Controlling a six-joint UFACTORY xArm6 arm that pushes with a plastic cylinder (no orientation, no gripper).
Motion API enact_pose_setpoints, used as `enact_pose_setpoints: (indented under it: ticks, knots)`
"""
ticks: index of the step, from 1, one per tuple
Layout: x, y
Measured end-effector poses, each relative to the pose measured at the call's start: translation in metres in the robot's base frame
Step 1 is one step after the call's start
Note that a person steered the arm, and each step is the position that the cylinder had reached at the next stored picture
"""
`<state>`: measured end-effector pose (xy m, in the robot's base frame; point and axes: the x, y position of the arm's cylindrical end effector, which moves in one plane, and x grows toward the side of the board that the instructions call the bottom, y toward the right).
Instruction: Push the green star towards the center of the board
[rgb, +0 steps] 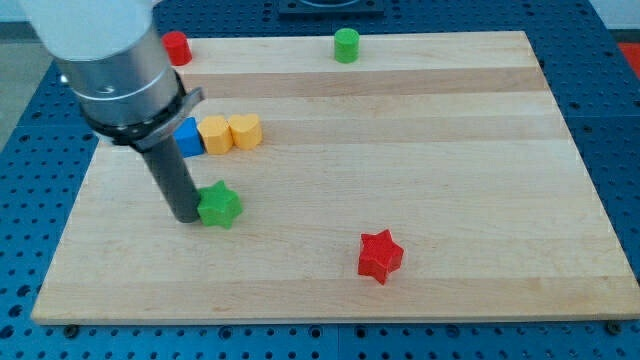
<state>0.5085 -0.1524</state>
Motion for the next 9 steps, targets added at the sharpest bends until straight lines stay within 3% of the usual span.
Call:
enact_pose_setpoints:
  ticks: [4, 6, 9]
  knots:
    - [0.000, 0.137]
    - [-0.023, 0.192]
    - [-0.059, 0.147]
